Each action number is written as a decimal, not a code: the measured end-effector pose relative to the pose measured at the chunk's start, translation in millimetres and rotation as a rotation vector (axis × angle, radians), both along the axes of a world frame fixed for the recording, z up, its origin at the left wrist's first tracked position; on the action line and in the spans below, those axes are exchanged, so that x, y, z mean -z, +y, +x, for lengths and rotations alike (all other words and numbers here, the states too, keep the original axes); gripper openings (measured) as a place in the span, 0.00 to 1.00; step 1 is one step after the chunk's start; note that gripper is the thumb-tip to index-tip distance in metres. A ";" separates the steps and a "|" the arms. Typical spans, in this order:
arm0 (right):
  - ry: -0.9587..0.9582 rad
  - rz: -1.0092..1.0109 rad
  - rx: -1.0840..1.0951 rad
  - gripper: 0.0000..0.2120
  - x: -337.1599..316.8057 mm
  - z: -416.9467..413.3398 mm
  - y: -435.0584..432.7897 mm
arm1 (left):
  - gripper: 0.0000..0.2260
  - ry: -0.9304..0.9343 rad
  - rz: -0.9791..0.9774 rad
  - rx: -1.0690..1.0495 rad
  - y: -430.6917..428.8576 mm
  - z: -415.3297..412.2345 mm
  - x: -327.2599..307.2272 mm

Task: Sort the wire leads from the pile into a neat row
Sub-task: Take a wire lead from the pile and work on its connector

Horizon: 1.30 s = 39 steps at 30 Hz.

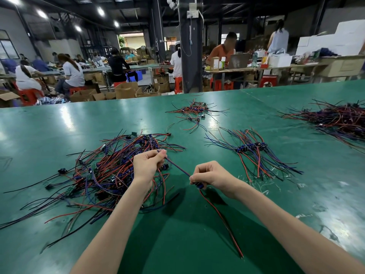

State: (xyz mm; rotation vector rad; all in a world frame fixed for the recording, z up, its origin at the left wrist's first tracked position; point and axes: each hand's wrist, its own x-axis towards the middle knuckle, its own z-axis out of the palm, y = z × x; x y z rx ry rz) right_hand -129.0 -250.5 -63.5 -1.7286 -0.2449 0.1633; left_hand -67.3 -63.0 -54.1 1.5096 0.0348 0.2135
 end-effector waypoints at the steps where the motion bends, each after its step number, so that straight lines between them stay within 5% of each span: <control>1: 0.001 -0.005 -0.001 0.14 -0.3 -0.1 0.2 | 0.05 -0.004 0.012 -0.003 0.5 1.1 0.4; 6: 0.005 -0.011 -0.004 0.12 -3.2 0.6 -2.1 | 0.08 -0.097 0.111 0.010 1.4 3.1 1.2; 11: 0.026 -0.050 -0.035 0.10 -0.7 -0.1 -2.2 | 0.07 -0.392 0.597 -0.081 3.7 0.9 4.6; 15: 0.029 -0.065 -0.032 0.09 -1.8 0.4 -3.3 | 0.06 -0.526 0.731 -0.169 4.8 2.0 6.3; 19: 0.031 -0.057 -0.038 0.10 -3.1 -0.3 -4.4 | 0.06 -0.406 0.587 -0.147 3.5 2.1 4.3; 26: 0.043 -0.038 -0.059 0.11 -4.5 -0.4 -4.4 | 0.05 0.065 -0.055 0.014 1.2 3.3 -1.3; 35: 0.056 -0.054 -0.085 0.11 -4.7 -2.2 -6.0 | 0.06 -0.379 0.547 -0.139 -1.5 -3.8 1.7; 39: 0.065 -0.014 -0.065 0.11 -6.0 -1.2 -5.9 | 0.05 0.029 -0.052 -0.028 -1.8 3.4 -0.1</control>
